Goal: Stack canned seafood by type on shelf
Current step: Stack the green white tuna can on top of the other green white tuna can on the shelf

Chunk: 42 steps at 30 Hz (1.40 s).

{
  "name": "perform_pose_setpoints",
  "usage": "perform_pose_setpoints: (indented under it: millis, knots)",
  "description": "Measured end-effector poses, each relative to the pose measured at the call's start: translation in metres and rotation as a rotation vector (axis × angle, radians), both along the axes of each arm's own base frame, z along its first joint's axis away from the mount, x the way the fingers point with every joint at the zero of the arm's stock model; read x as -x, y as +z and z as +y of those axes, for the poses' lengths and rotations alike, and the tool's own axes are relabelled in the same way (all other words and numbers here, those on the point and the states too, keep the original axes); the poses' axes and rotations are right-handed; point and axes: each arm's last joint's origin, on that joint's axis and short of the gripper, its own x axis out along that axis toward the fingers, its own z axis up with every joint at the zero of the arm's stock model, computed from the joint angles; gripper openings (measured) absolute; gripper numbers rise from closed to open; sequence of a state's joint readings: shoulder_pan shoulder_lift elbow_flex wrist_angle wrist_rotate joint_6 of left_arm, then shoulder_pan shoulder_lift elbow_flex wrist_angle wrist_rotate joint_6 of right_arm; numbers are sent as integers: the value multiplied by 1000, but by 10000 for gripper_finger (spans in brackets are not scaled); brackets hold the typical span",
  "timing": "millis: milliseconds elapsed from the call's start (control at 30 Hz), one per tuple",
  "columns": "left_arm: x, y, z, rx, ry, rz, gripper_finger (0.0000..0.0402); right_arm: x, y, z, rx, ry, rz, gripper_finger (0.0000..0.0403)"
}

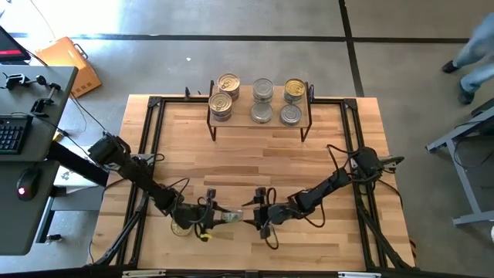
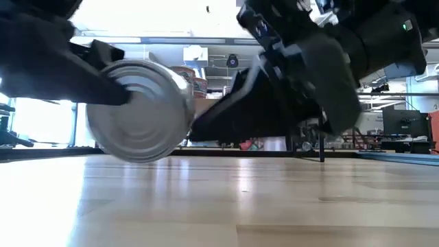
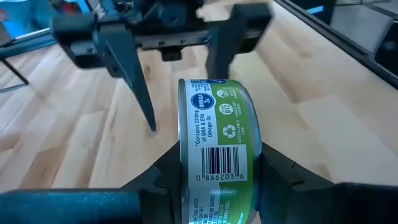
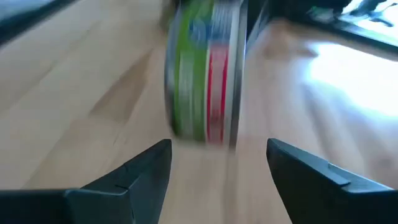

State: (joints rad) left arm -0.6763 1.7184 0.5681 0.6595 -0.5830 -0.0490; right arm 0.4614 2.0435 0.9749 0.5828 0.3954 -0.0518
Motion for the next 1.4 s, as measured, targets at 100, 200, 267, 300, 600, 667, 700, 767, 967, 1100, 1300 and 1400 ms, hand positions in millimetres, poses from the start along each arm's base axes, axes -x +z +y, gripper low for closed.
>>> perform_pose_setpoints:
  millis: [100, 200, 267, 300, 600, 667, 700, 767, 967, 1100, 1300, 1400]
  knots:
    - [-3, 0, 3, 7, 1, 6, 117, -2, 5, 0, -12, -51, -58, 256]
    - [-5, 2, 4, 25, -11, -7, 117, -4, 10, 2, -34, 23, -100, 256]
    - [-6, 4, 4, 26, -28, -24, 117, -5, 13, 4, -55, 69, -122, 256]
    - [-7, 5, 4, 23, -34, -33, 117, -5, 14, 4, -60, 73, -128, 255]
    - [-11, 7, 9, 68, 2, -56, 159, -5, 12, 3, -57, 61, -115, 130]
    - [-12, 7, 11, 97, 23, -54, 185, -5, 12, 3, -47, 57, -112, 119]
    - [-12, 7, 11, 103, 29, -49, 196, -4, 12, 3, -39, 52, -107, 119]
    - [-11, 4, 12, 87, 34, -26, 212, -1, 12, 5, -12, 32, -69, 119]
    - [1, -11, 11, -3, 102, 102, 227, 25, 36, 6, 68, -145, 68, 119]
    - [5, -16, 15, 5, 190, 135, 228, 43, 72, 0, 134, -251, 63, 119]
    - [3, -16, 19, 38, 243, 131, 229, 42, 154, -45, 349, -462, 162, 119]
    - [2, -16, 21, 42, 252, 130, 229, 34, 187, -76, 457, -543, 256, 119]
